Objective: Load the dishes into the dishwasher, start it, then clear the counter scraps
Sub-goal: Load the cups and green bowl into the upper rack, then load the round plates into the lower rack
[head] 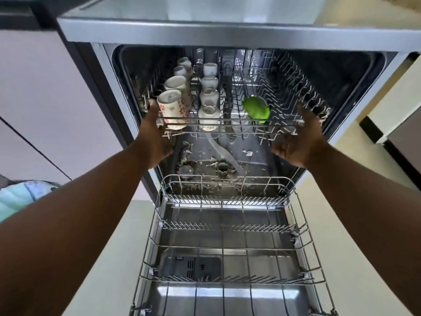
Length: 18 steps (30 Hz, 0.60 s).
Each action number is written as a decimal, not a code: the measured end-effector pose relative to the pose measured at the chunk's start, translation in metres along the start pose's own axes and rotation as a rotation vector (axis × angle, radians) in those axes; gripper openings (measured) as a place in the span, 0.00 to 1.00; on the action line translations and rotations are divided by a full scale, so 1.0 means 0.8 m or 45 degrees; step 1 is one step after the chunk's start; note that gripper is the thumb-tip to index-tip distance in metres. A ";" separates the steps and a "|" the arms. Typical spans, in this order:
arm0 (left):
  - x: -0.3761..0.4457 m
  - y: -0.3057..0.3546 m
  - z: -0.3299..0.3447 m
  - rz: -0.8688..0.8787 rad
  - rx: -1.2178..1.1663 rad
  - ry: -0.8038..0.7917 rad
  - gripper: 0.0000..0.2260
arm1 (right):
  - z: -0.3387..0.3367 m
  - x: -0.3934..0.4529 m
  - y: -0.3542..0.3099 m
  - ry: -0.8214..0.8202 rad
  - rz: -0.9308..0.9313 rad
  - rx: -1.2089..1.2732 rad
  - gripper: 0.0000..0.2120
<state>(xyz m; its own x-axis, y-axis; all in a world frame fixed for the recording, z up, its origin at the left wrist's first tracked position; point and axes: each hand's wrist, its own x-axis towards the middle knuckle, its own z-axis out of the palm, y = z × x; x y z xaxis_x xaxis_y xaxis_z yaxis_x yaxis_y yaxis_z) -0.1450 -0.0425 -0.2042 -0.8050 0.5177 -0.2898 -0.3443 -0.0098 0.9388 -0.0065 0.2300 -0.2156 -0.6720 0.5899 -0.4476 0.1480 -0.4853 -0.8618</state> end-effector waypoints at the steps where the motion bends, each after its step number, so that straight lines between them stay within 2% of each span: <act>1: -0.014 -0.005 0.002 0.002 0.141 -0.001 0.28 | -0.008 -0.006 0.009 0.017 -0.005 -0.129 0.22; 3: -0.040 -0.026 -0.002 0.075 0.495 -0.046 0.25 | -0.033 -0.019 0.036 0.109 -0.069 -0.685 0.22; 5: -0.073 -0.054 -0.008 0.150 0.990 -0.158 0.34 | -0.061 -0.047 0.068 0.075 -0.117 -1.467 0.34; 6: -0.090 -0.067 -0.013 0.108 1.263 -0.199 0.39 | -0.071 -0.075 0.083 0.069 -0.170 -1.852 0.39; 7: -0.113 -0.080 -0.013 0.076 1.531 -0.200 0.40 | -0.076 -0.106 0.096 0.049 -0.295 -2.165 0.42; 8: -0.131 -0.092 -0.016 0.067 1.762 -0.200 0.41 | -0.075 -0.139 0.107 0.010 -0.436 -2.344 0.43; 10: -0.184 -0.099 -0.005 0.064 1.922 -0.281 0.40 | -0.070 -0.195 0.119 -0.072 -0.526 -2.398 0.44; 12: -0.236 -0.093 0.005 0.004 1.879 -0.370 0.43 | -0.061 -0.242 0.124 -0.157 -0.443 -2.410 0.44; 14: -0.277 -0.088 0.006 -0.040 1.886 -0.371 0.46 | -0.050 -0.281 0.129 -0.225 -0.406 -2.430 0.44; 16: -0.319 -0.077 0.001 -0.082 1.912 -0.361 0.44 | -0.037 -0.317 0.132 -0.258 -0.384 -2.329 0.45; 18: -0.357 -0.065 -0.004 -0.092 1.975 -0.417 0.48 | -0.022 -0.348 0.135 -0.305 -0.311 -2.279 0.44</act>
<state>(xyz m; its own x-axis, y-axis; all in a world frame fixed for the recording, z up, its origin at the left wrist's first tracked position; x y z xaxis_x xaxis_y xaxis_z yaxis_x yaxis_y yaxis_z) 0.1008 -0.1925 -0.1706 -0.6043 0.6347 -0.4817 0.5962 0.7612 0.2552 0.2096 0.0246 -0.1879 -0.8494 0.3607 -0.3853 0.4452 0.8817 -0.1560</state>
